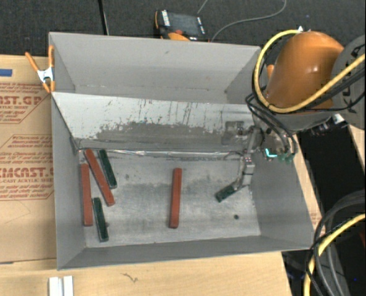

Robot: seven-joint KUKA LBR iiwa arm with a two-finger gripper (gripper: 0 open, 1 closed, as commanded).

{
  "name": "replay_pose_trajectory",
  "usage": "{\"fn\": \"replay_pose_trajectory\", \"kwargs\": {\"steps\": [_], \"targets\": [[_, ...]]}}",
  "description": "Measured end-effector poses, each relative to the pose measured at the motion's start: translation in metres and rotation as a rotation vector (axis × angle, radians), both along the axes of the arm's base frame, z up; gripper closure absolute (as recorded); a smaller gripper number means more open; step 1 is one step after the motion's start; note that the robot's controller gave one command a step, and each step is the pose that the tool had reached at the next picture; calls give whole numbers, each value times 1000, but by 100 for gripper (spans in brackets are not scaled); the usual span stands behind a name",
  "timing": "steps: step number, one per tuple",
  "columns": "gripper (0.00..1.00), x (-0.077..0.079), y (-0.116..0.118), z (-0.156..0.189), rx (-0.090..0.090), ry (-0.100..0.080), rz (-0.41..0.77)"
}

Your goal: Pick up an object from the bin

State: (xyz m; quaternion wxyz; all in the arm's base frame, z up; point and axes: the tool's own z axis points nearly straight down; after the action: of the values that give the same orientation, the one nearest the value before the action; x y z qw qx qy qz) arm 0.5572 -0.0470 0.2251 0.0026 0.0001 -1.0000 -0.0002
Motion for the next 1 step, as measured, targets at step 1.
{"fn": "replay_pose_trajectory", "kwargs": {"steps": [1], "targets": [[0,-7,-18,-158,1,2,-139]]}}
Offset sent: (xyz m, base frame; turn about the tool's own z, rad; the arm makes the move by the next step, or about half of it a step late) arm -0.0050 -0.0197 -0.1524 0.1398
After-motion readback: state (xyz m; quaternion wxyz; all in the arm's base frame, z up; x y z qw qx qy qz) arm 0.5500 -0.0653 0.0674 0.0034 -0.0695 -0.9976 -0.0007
